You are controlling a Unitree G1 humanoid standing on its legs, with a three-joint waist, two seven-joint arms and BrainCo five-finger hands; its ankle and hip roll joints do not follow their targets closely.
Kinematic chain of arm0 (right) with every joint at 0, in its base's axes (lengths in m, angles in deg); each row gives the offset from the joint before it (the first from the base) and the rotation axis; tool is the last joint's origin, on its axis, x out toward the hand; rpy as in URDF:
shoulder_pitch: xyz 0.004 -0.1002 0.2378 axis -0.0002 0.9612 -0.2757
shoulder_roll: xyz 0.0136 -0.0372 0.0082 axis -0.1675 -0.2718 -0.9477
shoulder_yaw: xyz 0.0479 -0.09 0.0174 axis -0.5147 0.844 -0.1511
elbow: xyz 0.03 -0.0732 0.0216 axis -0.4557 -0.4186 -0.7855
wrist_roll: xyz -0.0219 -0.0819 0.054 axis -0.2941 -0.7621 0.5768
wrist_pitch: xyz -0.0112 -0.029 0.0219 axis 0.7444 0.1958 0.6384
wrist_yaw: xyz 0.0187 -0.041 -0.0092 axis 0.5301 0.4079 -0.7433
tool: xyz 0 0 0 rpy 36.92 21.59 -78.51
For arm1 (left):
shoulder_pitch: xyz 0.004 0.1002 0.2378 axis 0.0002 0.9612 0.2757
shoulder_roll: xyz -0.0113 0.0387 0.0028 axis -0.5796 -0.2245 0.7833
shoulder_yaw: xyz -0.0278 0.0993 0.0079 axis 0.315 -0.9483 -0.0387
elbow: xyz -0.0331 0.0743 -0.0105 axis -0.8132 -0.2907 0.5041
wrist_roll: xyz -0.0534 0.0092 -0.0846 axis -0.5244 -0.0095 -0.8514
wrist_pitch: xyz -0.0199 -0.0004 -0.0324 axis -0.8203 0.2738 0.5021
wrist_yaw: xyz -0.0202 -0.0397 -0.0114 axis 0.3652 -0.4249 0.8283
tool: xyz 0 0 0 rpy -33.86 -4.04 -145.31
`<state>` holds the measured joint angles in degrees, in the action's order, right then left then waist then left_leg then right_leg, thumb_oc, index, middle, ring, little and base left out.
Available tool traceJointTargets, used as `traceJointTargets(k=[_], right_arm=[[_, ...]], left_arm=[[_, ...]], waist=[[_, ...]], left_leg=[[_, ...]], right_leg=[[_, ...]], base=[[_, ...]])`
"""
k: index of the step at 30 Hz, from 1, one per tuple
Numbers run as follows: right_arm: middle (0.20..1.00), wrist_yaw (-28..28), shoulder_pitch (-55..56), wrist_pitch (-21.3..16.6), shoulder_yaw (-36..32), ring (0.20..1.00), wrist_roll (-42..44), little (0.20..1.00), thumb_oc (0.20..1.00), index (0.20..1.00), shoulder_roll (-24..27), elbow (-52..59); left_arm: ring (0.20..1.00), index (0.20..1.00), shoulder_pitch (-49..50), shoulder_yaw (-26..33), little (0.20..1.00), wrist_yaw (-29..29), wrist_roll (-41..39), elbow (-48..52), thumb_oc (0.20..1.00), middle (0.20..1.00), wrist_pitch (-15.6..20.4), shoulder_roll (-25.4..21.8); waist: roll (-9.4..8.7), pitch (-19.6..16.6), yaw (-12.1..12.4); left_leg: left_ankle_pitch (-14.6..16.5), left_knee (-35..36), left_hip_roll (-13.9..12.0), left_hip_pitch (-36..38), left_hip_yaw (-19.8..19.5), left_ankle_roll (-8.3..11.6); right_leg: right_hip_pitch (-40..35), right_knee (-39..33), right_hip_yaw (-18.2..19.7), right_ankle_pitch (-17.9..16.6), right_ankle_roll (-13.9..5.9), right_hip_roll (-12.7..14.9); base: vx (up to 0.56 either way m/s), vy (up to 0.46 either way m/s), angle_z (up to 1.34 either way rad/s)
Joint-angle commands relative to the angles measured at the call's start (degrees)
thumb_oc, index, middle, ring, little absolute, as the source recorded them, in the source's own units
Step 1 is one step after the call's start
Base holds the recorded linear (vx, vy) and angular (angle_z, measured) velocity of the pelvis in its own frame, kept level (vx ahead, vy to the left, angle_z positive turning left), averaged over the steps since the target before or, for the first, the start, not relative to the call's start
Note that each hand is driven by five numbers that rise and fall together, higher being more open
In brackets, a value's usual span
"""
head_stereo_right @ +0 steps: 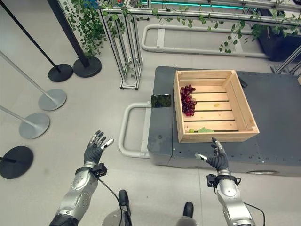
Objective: Pick up the fruits from the basket on one side to the basket on the other side
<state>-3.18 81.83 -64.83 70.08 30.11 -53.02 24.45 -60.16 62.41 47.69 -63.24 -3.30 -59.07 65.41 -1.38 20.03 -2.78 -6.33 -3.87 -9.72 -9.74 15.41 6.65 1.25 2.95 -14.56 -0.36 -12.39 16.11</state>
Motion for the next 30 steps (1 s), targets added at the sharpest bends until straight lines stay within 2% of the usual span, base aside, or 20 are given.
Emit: traceJointTargets(k=[1, 2, 3, 5, 10, 14, 17, 19, 21, 22, 26, 30], right_arm=[[1.000, 1.48, -0.03, -2.06, -2.73, 1.000, -0.09, 1.000, 1.000, 1.000, 1.57, 1.92], [1.000, 0.61, 0.86, -1.74, -2.74, 1.000, -0.19, 1.000, 1.000, 1.000, 1.51, 2.55], [1.000, 0.22, 0.99, -1.53, -2.59, 1.000, -0.43, 1.000, 1.000, 1.000, 1.67, 2.29], [1.000, -0.46, 1.54, -1.02, -2.85, 1.000, -1.06, 1.000, 1.000, 1.000, 2.62, 3.02], [1.000, -0.17, 1.82, 0.07, -3.90, 1.000, -1.82, 1.000, 1.000, 1.000, 4.03, 2.01], [1.000, 0.16, 1.04, 0.26, -3.80, 1.000, -1.01, 1.000, 1.000, 1.000, 4.86, 0.81], [1.000, 0.71, 1.07, 0.31, -4.44, 1.000, -0.62, 1.000, 1.000, 1.000, 5.10, 0.60], [1.000, 1.33, 0.70, 0.02, -4.68, 1.000, -0.63, 1.000, 1.000, 1.000, 5.25, -0.28], [1.000, 2.01, 0.32, -0.08, -4.73, 1.000, -0.84, 1.000, 1.000, 1.000, 5.53, -0.73], [1.000, 2.80, -0.83, -0.11, -4.61, 1.000, -1.12, 1.000, 1.000, 1.000, 5.51, -1.65], [1.000, 3.38, -1.79, 0.69, -4.85, 1.000, -2.01, 1.000, 1.000, 1.000, 5.73, -2.64], [1.000, 4.31, -3.09, 1.33, -4.68, 1.000, -2.48, 1.000, 1.000, 1.000, 6.05, -3.22]], left_arm=[[1.000, 1.000, -1.77, 0.16, 1.000, -0.36, -0.49, 0.41, 1.000, 1.000, 1.61, 0.07], [1.000, 1.000, -1.12, 0.17, 1.000, -0.66, -0.53, 0.37, 1.000, 1.000, 1.39, -0.21], [1.000, 1.000, -0.93, -0.11, 1.000, -1.23, -0.55, 0.78, 1.000, 1.000, 1.19, -0.05], [1.000, 1.000, -0.31, 0.02, 1.000, -1.28, -0.01, 1.16, 1.000, 1.000, 0.88, 0.40], [1.000, 1.000, 1.91, 0.82, 1.000, -0.58, 0.20, 1.42, 1.000, 1.000, 0.15, 2.36], [1.000, 1.000, 3.29, 1.22, 1.000, -1.16, 0.24, 1.00, 1.000, 1.000, -0.18, 3.60], [1.000, 1.000, 4.36, 0.89, 1.000, -1.35, 1.41, -0.18, 1.000, 1.000, -1.16, 4.18], [1.000, 1.000, 4.27, 0.19, 1.000, -1.68, 5.11, -0.98, 1.000, 1.000, -1.59, 3.51], [1.000, 1.000, 3.93, -0.06, 1.000, -1.43, 4.92, -1.55, 1.000, 1.000, -1.38, 3.61], [1.000, 1.000, 3.20, -0.25, 1.000, -1.22, 4.87, -3.15, 1.000, 1.000, -1.26, 3.98], [1.000, 1.000, 4.68, -0.72, 1.000, -1.31, 4.02, -3.55, 1.000, 1.000, -1.57, 4.64], [1.000, 1.000, 4.98, -1.04, 1.000, -0.98, 4.30, -3.21, 1.000, 1.000, -1.65, 4.13]], waist=[[0.32, -0.32, -1.19], [0.38, -0.76, -0.88], [0.12, -0.61, -1.00], [0.99, -0.88, -1.24], [3.72, -0.71, -1.97], [4.55, 0.00, -2.05], [5.12, 0.36, -2.12], [5.54, 0.53, -1.89], [5.60, 0.71, -1.77], [5.07, 0.47, -1.18], [4.81, -0.11, -1.30], [4.36, -0.26, -0.83]], left_leg=[[2.73, -0.60, 0.07, 1.52, 1.04, -0.30], [2.45, -0.45, -0.54, 2.01, 0.96, 0.19], [2.88, -1.72, -0.66, 1.65, 0.48, 0.23], [2.05, -1.30, -1.24, 1.52, 0.45, 0.71], [-0.08, -0.39, -3.99, 3.06, -0.06, 2.75], [-0.68, -2.57, -6.04, 3.32, -1.96, 3.87], [-1.28, -4.07, -6.56, 2.58, -2.91, 4.28], [-3.11, -3.28, -6.83, 2.31, -3.59, 5.21], [-4.10, -2.57, -6.73, 1.88, -4.30, 5.72], [-2.79, -0.43, -4.98, 1.23, -6.95, 5.21], [-1.28, -0.71, -4.79, 2.16, -5.90, 4.59], [-0.36, -0.40, -4.31, 2.78, -4.87, 4.09]], right_leg=[[3.87, 0.27, 2.33, -0.66, -0.38, 2.54], [2.94, 1.65, 1.08, 1.82, 0.09, 1.24], [2.67, 0.70, 0.70, 0.97, 0.10, 1.28], [1.90, -0.27, 0.13, 1.08, 0.15, 0.64], [-2.15, -3.13, -1.52, 2.59, 1.85, -2.57], [-6.11, -5.83, -2.75, 4.02, 3.42, -5.44], [-8.11, -6.93, -3.97, 4.89, 4.27, -6.72], [-8.58, -7.31, -4.56, 5.20, 4.58, -7.41], [-8.53, -7.33, -4.95, 5.19, 4.56, -7.40], [-8.03, -7.39, -5.10, 5.06, 4.32, -7.11], [-8.66, -7.45, -5.25, 4.70, 3.96, -7.27], [-8.49, -7.22, -4.97, 4.30, 3.57, -6.26]], base=[[0.07, -0.261, 0.03], [0.04, -0.262, -0.05], [0.03, -0.210, 0.01], [0.02, -0.194, 0.03], [0.04, -0.182, 0.06], [0.04, -0.194, 0.09], [0.03, -0.110, 0.14], [0.02, -0.063, 0.31], [-0.02, -0.008, 0.24], [-0.01, -0.016, 0.10], [0.04, 0.011, 0.12], [0.02, 0.067, 0.00]])
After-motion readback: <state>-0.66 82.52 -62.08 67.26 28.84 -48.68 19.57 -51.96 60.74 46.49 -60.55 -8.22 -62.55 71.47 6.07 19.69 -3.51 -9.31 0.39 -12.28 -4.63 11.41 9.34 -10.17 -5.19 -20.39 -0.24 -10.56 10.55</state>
